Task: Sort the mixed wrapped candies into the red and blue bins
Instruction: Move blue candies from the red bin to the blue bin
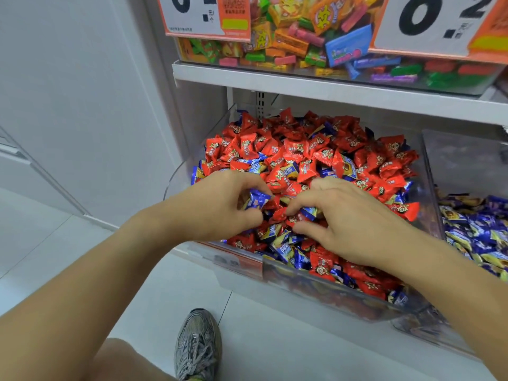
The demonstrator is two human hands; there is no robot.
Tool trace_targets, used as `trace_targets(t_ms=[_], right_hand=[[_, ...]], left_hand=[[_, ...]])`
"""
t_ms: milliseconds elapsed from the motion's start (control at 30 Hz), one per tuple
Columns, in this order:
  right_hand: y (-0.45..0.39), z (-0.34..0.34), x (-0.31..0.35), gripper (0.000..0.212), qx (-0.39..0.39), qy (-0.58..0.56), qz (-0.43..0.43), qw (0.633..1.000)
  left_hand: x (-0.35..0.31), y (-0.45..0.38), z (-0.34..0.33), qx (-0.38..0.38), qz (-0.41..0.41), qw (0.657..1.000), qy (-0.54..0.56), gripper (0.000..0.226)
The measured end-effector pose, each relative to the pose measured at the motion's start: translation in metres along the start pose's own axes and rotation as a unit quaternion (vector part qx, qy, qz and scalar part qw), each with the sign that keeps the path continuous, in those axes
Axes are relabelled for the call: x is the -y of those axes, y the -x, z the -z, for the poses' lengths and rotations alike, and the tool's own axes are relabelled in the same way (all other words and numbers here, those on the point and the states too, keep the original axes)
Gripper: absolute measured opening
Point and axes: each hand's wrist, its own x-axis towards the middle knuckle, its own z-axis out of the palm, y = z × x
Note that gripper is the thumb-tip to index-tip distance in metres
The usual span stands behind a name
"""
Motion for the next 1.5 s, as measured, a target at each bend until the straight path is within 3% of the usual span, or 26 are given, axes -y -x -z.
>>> trace_targets(t_ms=[67,200,367,467,567,700,933,1033,1167,1300,1500], right_hand=[[0.001,0.004,-0.004,0.015,-0.031,-0.007,-0.006,0.999],[0.000,0.008,-0.010,0.023,-0.068,-0.015,-0.025,0.997],[0.002,0.014,-0.007,0.013,-0.079,-0.043,-0.017,0.996],[0.002,0.016,-0.005,0.015,-0.082,-0.052,-0.004,0.995],[0.002,0.012,0.003,0.026,-0.008,-0.060,0.040,0.997],[-0.003,0.001,0.011,0.049,0.124,-0.001,0.052,0.991],[-0.007,-0.005,0.012,0.038,0.112,0.001,0.055,0.992],[-0.005,-0.004,0.010,0.025,0.085,0.005,0.058,0.995],[-0.003,-0.001,0.009,0.027,0.064,0.018,0.041,0.997],[-0.003,-0.005,0.010,0.032,0.062,0.044,0.049,0.996],[-0.002,-0.003,0.002,0.022,0.024,-0.025,0.033,0.999]], left_hand=[[-0.001,-0.001,-0.002,-0.008,0.006,0.999,0.047,0.024],[-0.007,-0.003,-0.008,-0.012,0.009,0.996,0.088,0.020],[-0.006,-0.009,-0.010,-0.011,-0.011,1.000,0.001,0.039],[-0.008,-0.007,-0.006,0.043,-0.012,0.999,0.015,0.023],[-0.009,-0.004,-0.002,0.072,-0.037,0.997,0.014,0.002],[-0.008,-0.005,-0.002,0.069,-0.052,0.995,-0.053,0.011],[-0.002,-0.007,-0.002,0.069,-0.029,0.995,-0.064,0.005],[-0.001,-0.007,-0.003,0.053,-0.028,0.995,-0.082,0.010],[-0.003,-0.006,-0.008,0.049,-0.027,0.992,-0.113,0.010],[-0.008,-0.006,-0.010,0.055,-0.020,0.986,-0.156,0.032],[-0.014,-0.004,-0.013,0.047,-0.013,0.984,-0.170,0.054]])
